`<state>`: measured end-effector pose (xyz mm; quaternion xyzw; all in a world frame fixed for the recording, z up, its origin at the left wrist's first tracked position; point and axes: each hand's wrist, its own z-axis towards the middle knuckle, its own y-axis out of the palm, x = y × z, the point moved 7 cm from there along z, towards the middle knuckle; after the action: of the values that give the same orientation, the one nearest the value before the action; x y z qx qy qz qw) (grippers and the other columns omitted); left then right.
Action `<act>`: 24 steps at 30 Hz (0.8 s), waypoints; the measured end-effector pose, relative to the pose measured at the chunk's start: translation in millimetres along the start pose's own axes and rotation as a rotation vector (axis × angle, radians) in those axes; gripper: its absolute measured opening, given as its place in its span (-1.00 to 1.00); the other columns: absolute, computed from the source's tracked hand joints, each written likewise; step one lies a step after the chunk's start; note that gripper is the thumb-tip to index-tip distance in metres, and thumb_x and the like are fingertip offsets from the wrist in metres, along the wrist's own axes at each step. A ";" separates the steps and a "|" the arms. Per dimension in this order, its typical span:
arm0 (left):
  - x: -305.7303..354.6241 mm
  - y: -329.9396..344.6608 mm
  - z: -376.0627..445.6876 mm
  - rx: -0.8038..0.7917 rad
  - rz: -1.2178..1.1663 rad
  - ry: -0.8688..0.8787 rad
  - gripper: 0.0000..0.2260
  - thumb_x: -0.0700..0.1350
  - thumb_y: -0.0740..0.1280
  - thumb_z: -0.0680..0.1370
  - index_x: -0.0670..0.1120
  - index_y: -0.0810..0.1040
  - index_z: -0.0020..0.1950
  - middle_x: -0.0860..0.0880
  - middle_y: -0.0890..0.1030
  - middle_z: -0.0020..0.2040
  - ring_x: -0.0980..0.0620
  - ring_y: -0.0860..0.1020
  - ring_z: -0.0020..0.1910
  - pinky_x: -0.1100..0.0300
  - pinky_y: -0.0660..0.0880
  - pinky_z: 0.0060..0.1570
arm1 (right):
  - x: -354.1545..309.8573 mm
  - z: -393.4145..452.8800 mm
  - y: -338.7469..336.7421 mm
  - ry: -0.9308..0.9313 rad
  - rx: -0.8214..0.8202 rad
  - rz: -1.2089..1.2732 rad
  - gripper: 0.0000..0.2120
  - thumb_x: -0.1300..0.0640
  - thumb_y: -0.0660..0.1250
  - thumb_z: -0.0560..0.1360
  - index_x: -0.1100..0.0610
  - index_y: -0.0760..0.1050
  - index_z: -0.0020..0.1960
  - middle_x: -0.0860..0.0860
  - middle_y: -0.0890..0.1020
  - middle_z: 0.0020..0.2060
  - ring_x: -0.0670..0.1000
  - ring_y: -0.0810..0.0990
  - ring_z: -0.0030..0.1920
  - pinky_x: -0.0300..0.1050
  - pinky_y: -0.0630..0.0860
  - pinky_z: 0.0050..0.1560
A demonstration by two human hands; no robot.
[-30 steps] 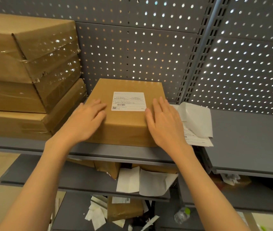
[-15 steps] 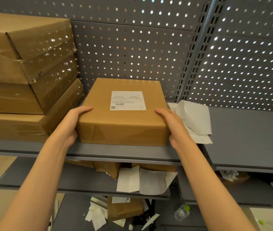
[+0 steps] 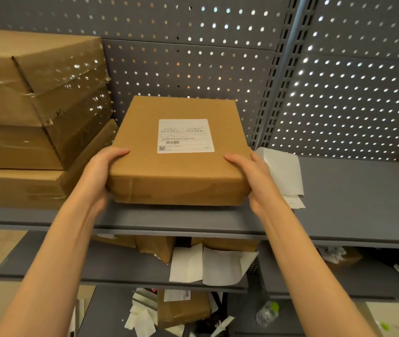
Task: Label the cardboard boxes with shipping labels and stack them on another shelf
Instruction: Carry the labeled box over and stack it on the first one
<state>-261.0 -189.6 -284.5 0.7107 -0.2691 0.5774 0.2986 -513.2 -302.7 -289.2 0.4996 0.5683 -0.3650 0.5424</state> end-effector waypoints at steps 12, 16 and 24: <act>26.4 57.7 -37.9 -0.100 -0.007 0.250 -0.70 0.00 0.28 0.48 -0.02 0.54 0.19 -0.02 0.57 0.17 0.02 0.50 0.10 0.14 0.39 0.02 | -42.7 -39.3 -69.5 -0.192 0.075 0.033 -0.52 0.08 0.39 0.44 -0.04 0.41 0.34 -0.07 0.61 0.11 -0.06 0.60 0.02 -0.25 0.49 -0.20; 23.5 93.0 -57.1 -0.179 -0.015 0.288 -0.76 -0.01 0.28 0.49 0.01 0.55 0.14 0.01 0.58 0.12 0.05 0.50 0.06 0.13 0.38 0.02 | -52.4 -59.4 -109.6 -0.243 0.144 0.033 -0.54 0.09 0.39 0.44 -0.03 0.43 0.32 -0.07 0.62 0.11 -0.04 0.59 0.06 -0.20 0.48 -0.13; 16.7 178.3 -110.0 -0.374 -0.053 0.251 -0.74 -0.02 0.30 0.43 0.03 0.56 0.09 0.07 0.61 0.03 0.10 0.53 -0.04 0.21 0.40 -0.11 | -65.8 -107.7 -202.0 -0.276 0.277 0.033 -0.54 0.09 0.39 0.44 -0.02 0.43 0.32 -0.07 0.62 0.11 -0.06 0.59 0.05 -0.24 0.47 -0.17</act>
<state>-460.1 -230.1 -230.8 0.5723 -0.3132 0.5934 0.4715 -740.8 -258.3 -234.7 0.5237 0.4247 -0.4959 0.5472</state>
